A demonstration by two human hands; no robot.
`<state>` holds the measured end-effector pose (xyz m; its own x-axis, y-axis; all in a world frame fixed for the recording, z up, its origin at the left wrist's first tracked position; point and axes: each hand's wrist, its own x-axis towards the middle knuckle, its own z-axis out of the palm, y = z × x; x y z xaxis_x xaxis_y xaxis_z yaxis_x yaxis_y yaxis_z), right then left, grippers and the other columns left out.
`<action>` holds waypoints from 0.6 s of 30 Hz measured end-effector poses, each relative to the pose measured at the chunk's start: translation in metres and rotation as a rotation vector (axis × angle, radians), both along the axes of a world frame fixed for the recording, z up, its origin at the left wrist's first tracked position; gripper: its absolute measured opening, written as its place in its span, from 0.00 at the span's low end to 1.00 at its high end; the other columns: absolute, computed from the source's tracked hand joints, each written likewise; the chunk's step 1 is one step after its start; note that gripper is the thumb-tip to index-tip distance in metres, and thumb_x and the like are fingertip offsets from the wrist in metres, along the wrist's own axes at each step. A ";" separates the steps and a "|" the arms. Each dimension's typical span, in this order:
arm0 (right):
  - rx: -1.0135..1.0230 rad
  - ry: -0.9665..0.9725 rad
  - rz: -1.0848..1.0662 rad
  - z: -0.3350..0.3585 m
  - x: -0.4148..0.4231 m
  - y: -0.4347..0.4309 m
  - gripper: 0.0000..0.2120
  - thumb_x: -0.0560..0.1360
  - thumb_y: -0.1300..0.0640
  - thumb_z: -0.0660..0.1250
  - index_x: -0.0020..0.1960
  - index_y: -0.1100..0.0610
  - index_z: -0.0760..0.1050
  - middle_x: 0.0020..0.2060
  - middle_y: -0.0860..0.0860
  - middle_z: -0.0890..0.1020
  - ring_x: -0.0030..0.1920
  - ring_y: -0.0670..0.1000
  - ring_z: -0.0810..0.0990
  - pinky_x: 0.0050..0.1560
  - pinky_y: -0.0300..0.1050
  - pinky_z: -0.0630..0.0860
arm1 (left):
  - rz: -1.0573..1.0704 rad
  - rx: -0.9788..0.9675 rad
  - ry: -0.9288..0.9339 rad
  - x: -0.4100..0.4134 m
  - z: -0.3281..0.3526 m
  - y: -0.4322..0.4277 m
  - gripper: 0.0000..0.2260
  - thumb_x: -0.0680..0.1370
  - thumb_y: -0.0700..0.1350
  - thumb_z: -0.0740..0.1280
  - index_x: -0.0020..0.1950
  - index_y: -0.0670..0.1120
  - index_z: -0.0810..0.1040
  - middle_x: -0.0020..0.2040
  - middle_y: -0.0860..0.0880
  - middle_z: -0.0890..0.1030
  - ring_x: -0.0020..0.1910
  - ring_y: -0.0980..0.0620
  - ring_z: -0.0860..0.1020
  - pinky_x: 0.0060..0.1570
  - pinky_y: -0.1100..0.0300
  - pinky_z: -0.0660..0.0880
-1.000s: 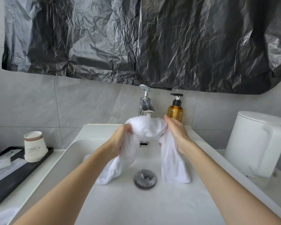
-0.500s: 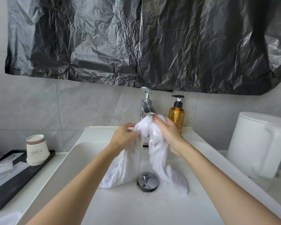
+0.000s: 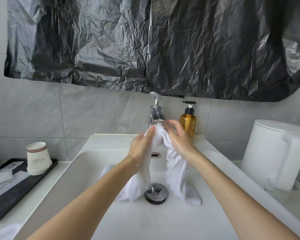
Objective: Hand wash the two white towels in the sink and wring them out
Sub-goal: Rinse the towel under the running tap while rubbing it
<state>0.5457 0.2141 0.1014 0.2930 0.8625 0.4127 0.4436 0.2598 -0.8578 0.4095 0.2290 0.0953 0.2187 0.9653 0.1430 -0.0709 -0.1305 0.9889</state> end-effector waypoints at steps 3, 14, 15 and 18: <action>0.019 0.065 0.092 -0.005 -0.015 0.002 0.07 0.78 0.43 0.61 0.52 0.43 0.74 0.46 0.45 0.80 0.49 0.47 0.78 0.52 0.45 0.71 | -0.006 0.033 0.139 -0.004 -0.002 0.002 0.20 0.81 0.64 0.52 0.64 0.55 0.71 0.60 0.48 0.78 0.56 0.49 0.76 0.56 0.55 0.73; 0.179 -0.663 -0.345 -0.008 -0.032 0.000 0.07 0.64 0.65 0.73 0.41 0.60 0.77 0.25 0.53 0.74 0.21 0.54 0.76 0.20 0.38 0.67 | 0.157 0.236 0.441 -0.006 0.005 0.006 0.21 0.76 0.66 0.53 0.48 0.58 0.81 0.50 0.49 0.83 0.54 0.45 0.78 0.54 0.53 0.72; 0.157 -0.732 -0.328 -0.006 -0.028 0.000 0.03 0.68 0.63 0.69 0.41 0.61 0.76 0.24 0.54 0.75 0.20 0.56 0.76 0.19 0.39 0.64 | 0.157 0.258 0.482 -0.007 0.005 0.007 0.23 0.76 0.66 0.51 0.50 0.57 0.81 0.52 0.48 0.83 0.56 0.44 0.77 0.56 0.52 0.72; 0.225 -0.829 -0.236 -0.005 -0.015 -0.009 0.18 0.82 0.52 0.48 0.46 0.57 0.75 0.31 0.58 0.79 0.32 0.61 0.77 0.31 0.47 0.64 | 0.084 0.334 0.557 -0.008 0.007 0.004 0.26 0.82 0.62 0.47 0.56 0.53 0.81 0.59 0.44 0.81 0.63 0.42 0.75 0.61 0.52 0.69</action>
<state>0.5304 0.2048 0.0967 -0.0156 0.6903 0.7233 0.9623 0.2069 -0.1768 0.4014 0.2331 0.1023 0.2725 0.9055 0.3252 0.4638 -0.4197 0.7802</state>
